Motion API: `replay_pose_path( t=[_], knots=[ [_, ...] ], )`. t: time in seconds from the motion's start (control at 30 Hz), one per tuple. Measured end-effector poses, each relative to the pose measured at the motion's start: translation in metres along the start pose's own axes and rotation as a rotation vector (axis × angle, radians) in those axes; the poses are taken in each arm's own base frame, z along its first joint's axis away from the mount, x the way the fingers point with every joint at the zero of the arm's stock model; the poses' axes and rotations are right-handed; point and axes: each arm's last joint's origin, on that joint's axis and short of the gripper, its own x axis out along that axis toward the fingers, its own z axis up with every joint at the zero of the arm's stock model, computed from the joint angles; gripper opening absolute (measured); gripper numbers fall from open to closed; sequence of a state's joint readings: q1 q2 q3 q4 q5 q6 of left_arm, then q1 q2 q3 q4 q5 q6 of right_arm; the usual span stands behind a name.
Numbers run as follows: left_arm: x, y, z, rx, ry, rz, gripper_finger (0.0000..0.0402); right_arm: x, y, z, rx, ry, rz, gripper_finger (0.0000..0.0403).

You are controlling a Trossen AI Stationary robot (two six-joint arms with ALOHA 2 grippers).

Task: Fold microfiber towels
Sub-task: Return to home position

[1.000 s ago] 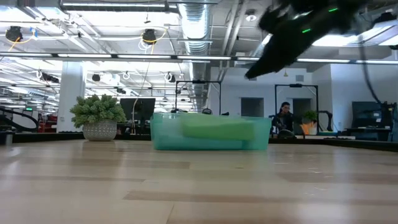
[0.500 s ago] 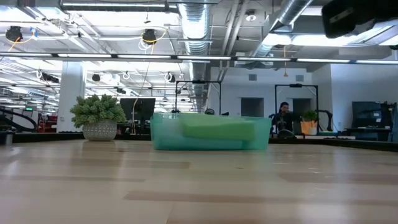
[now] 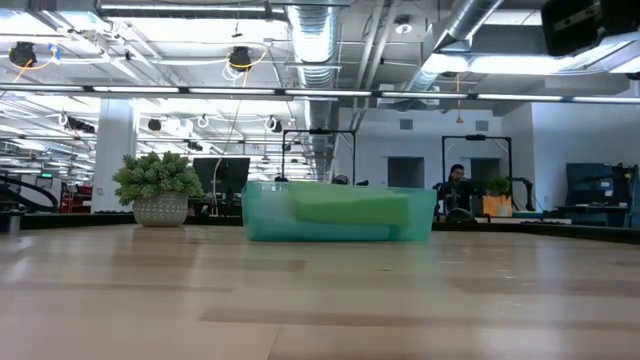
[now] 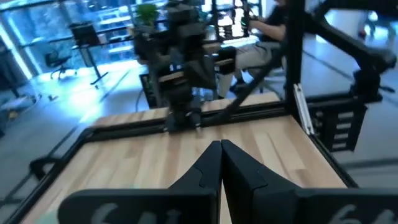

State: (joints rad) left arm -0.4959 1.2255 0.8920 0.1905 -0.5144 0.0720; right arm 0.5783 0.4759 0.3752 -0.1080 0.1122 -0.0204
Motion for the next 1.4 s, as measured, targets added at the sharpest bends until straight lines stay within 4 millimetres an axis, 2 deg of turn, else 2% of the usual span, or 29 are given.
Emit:
replay_pose_path(
  t=[0.1,0.2,0.4,0.53,0.73,0.93,1.1,1.2,1.4],
  knots=[
    [-0.027,0.023,-0.011,-0.099,-0.024,0.036,0.0,-0.008,0.0,-0.004,-0.016,0.03,0.013,0.0015],
    [-0.05,0.04,-0.03,-0.186,-0.054,0.068,0.0,-0.018,-0.001,-0.005,0.016,0.024,0.017,0.0018],
    [-0.081,0.056,-0.071,-0.258,-0.154,0.092,0.0,-0.038,-0.003,-0.004,0.034,-0.068,0.019,0.0016],
    [-0.093,0.059,-0.093,-0.276,-0.215,0.092,0.0,-0.047,-0.004,-0.012,0.063,-0.142,0.025,0.0015],
    [-0.1,0.061,-0.125,-0.322,-0.199,0.11,0.0,-0.055,-0.005,-0.016,0.088,-0.238,0.035,0.0015],
    [-0.103,0.061,-0.141,-0.352,-0.251,0.113,0.0,-0.044,-0.003,-0.034,0.086,-0.221,0.041,0.0014],
    [-0.104,0.062,-0.148,-0.359,-0.256,0.116,0.0,-0.032,-0.001,-0.049,0.065,-0.246,0.035,0.0015],
    [-0.103,0.063,-0.15,-0.348,-0.253,0.127,0.0,-0.026,-0.004,-0.056,0.034,-0.299,-0.023,0.0011],
    [-0.102,0.068,-0.15,-0.313,-0.254,0.13,0.0,-0.018,-0.019,-0.074,0.011,-0.255,-0.189,0.0008]
  ],
)
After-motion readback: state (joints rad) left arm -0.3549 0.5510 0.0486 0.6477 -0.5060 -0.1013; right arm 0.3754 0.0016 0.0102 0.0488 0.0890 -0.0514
